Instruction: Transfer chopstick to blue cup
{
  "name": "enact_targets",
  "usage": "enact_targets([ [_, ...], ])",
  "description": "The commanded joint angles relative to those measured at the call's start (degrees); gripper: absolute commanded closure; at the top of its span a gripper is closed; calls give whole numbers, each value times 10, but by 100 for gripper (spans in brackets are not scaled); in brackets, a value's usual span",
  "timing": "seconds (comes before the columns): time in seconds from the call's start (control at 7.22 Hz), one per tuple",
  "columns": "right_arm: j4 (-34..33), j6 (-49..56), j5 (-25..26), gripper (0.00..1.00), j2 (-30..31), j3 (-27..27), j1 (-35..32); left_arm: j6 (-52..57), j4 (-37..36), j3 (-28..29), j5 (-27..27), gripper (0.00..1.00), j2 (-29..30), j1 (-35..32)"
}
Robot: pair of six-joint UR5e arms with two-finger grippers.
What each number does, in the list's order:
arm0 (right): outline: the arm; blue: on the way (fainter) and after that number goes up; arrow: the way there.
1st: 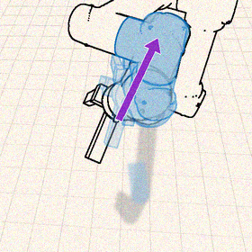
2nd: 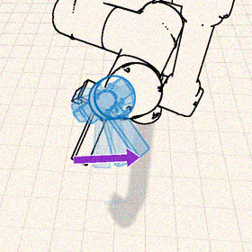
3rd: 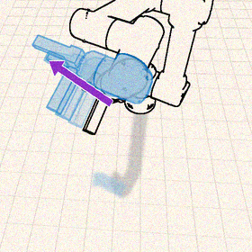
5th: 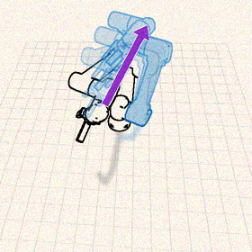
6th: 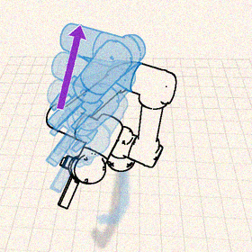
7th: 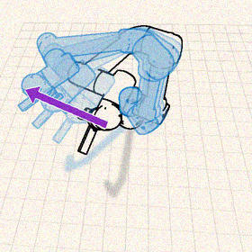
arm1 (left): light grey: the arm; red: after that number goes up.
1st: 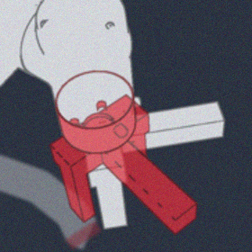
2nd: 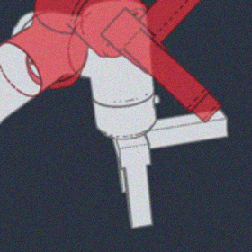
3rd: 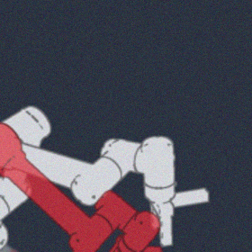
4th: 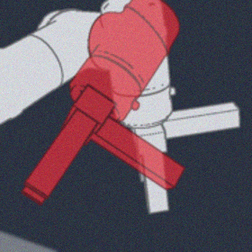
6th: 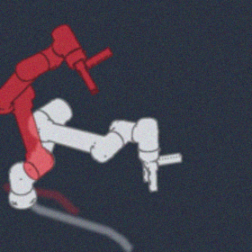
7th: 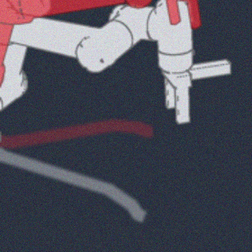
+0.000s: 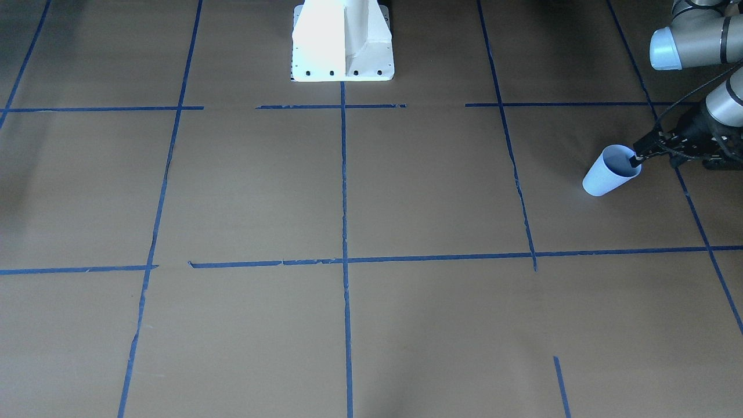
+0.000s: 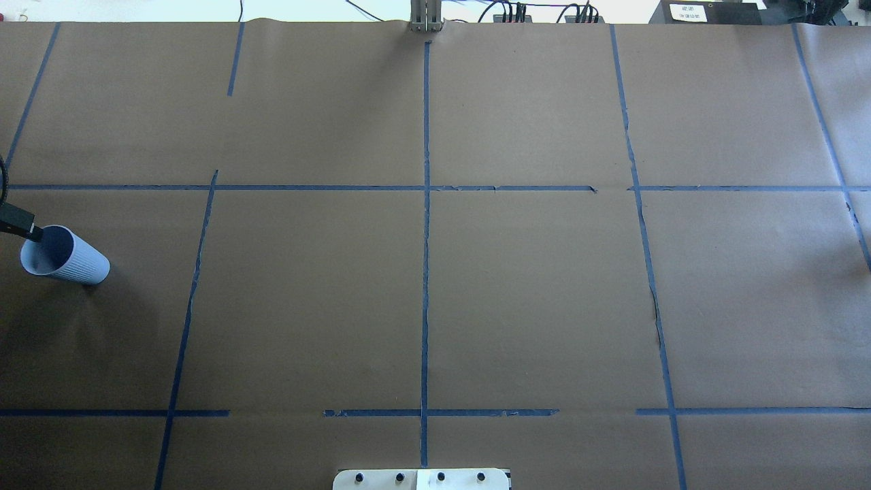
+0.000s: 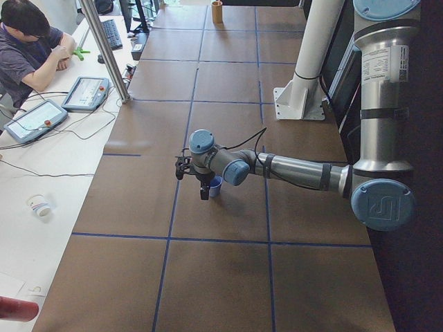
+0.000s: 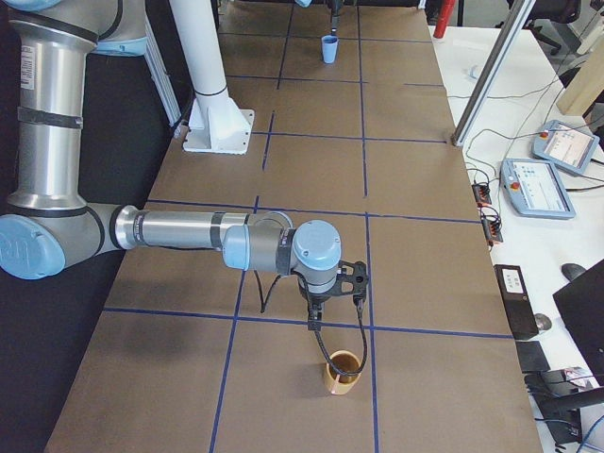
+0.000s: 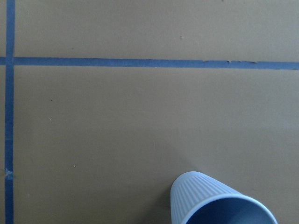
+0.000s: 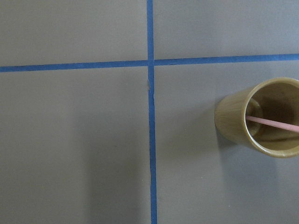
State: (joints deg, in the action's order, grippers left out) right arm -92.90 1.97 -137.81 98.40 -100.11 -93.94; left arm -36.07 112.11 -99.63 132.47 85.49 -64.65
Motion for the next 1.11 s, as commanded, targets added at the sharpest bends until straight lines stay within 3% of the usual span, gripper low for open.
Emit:
enact_targets([
  [0.0, 0, 1, 0, 0, 0, 0, 1, -1, 2, 11, 0, 0, 4, 21],
  [0.28, 0, 2, 0, 0, 0, 1, 0, -1, 2, 21, 0, 0, 9, 37],
  [0.42, 0, 4, 0, 0, 1, 2, 0, -1, 1, 24, 0, 18, 13, 37],
  [0.55, 0, 4, -1, 0, 1, 1, 0, -1, 1, 29, 0, 60, 14, 37],
  [0.69, 0, 4, 0, 0, 1, 1, 0, -3, 1, 29, 1, 88, 16, 37],
  [0.83, 0, 4, -1, 0, 1, 1, 0, -5, 0, 27, 4, 98, 16, 37],
  [0.97, 0, 3, -1, 0, 1, 1, 0, -5, -4, 7, 12, 99, 14, 32],
])
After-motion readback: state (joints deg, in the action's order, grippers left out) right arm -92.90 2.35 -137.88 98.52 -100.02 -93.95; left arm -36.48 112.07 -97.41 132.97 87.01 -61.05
